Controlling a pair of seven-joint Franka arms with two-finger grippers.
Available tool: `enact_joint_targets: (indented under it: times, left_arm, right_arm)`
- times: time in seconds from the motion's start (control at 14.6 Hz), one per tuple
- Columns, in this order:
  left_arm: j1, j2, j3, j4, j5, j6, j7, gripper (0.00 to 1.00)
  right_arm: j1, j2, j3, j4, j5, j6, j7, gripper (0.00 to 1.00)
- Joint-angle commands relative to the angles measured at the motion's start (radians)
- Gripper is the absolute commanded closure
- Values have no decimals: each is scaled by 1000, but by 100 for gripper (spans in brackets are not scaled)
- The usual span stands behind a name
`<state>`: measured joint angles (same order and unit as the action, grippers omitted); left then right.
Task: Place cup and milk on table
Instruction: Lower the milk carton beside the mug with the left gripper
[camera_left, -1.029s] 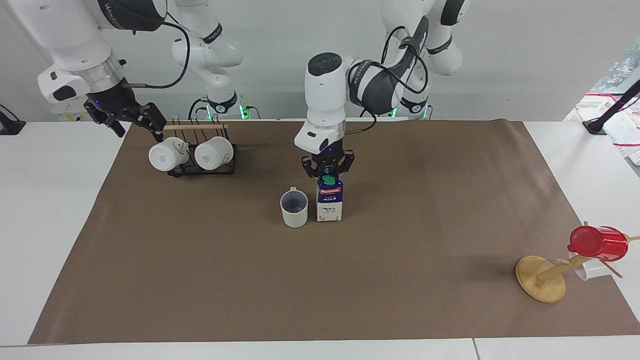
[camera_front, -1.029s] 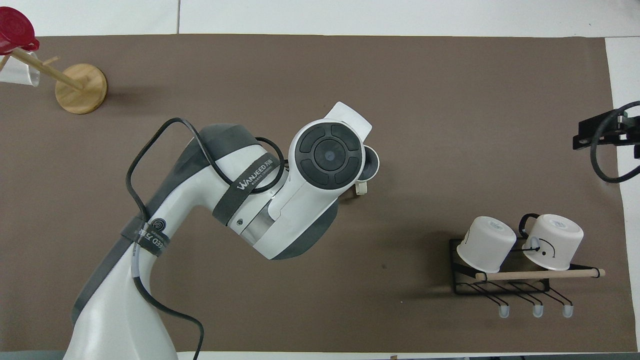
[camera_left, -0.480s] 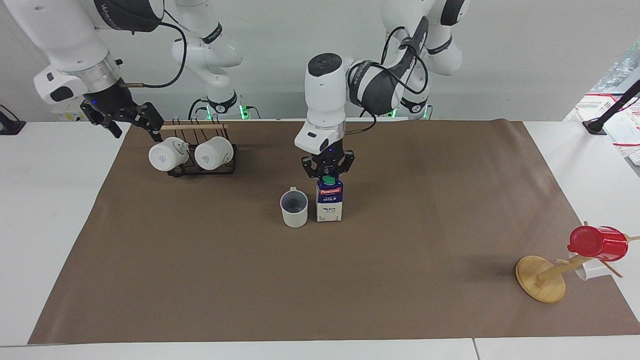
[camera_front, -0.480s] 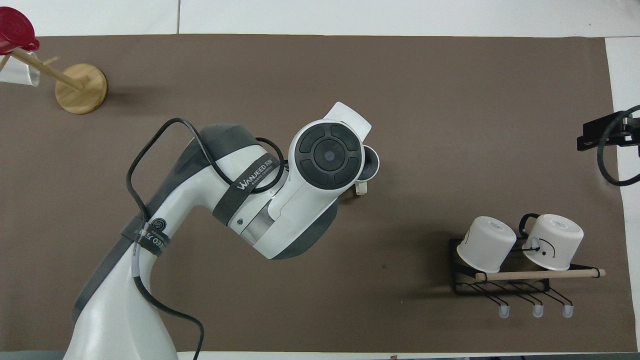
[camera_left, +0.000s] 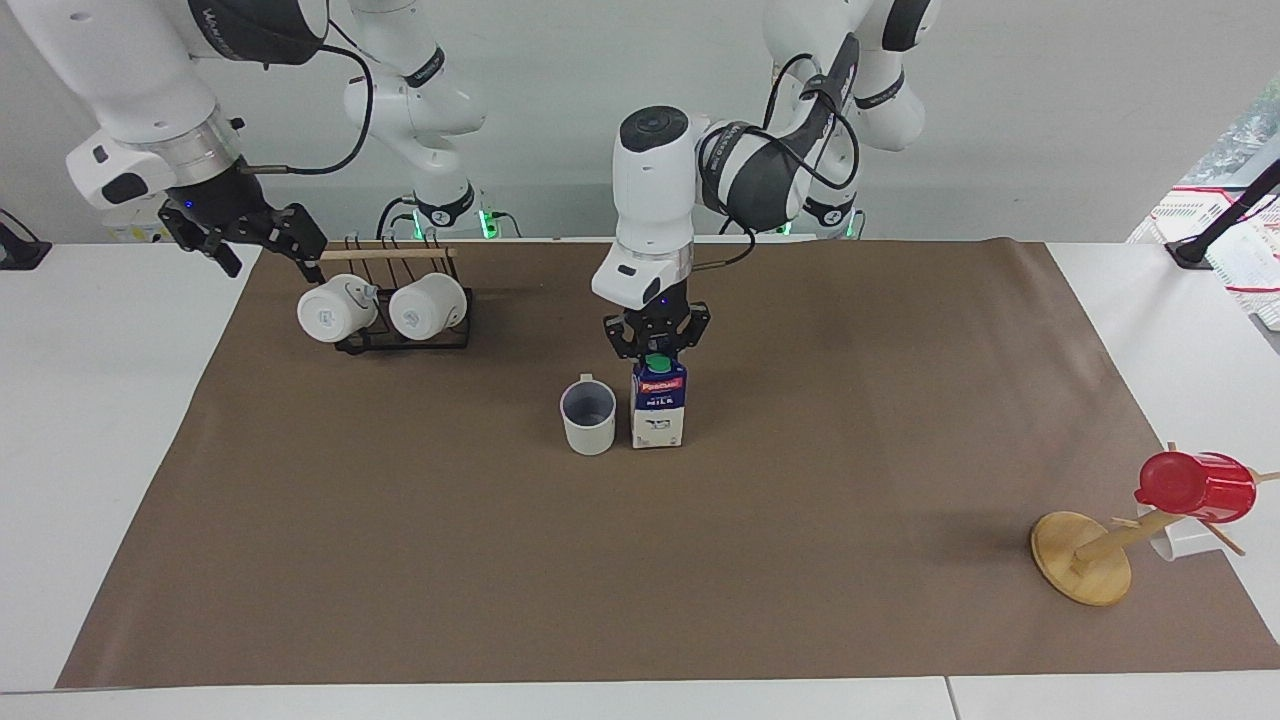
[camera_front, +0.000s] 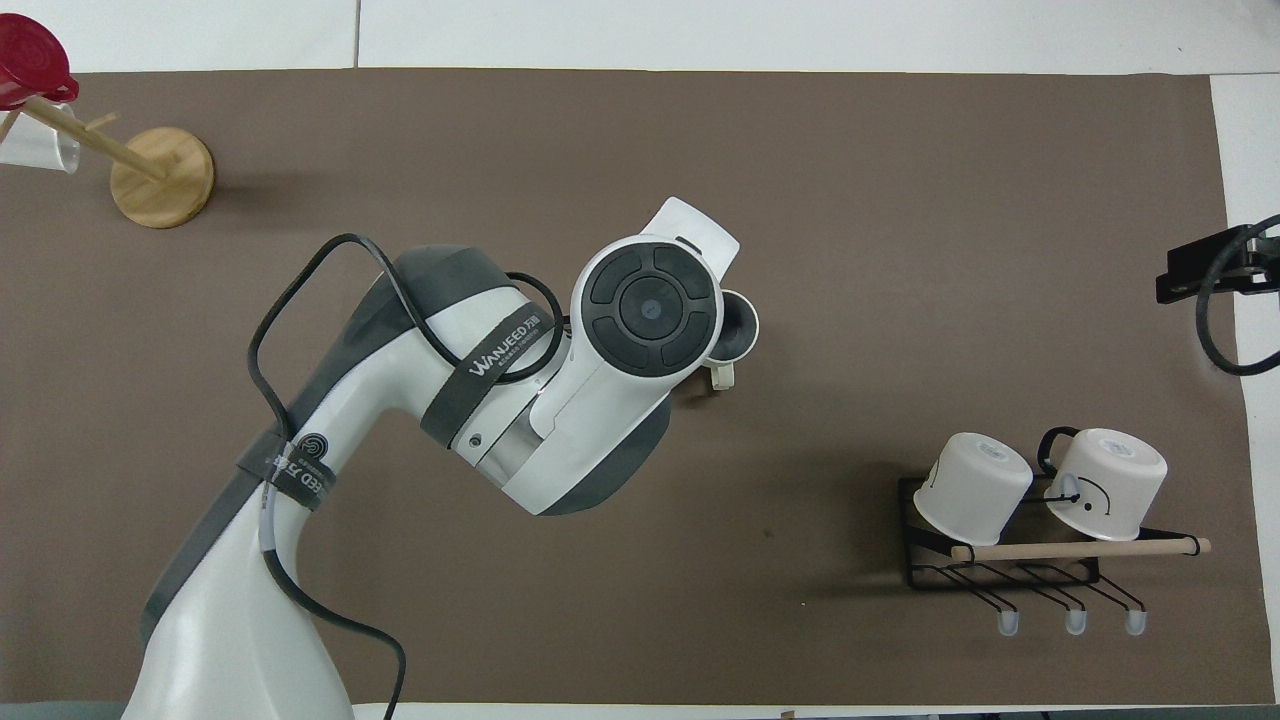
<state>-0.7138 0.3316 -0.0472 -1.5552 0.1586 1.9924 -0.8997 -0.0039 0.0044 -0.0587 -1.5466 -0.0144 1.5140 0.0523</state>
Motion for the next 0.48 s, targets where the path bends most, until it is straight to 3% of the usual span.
enact_joint_targets:
  times: [0.0, 0.14, 0.41]
  left_arm:
    - [7, -16, 9, -32, -7, 29, -7, 0]
    - [7, -22, 9, -28, -7, 29, -10, 0]
    - [22, -107, 10, -34, -7, -35, -5, 0]
  right_arm:
    - [-11, -4, 10, -13, -12, 14, -17, 0]
    - [-11, -6, 10, -13, -12, 14, -17, 0]
    - [-11, -6, 10, -13, -12, 15, -17, 0]
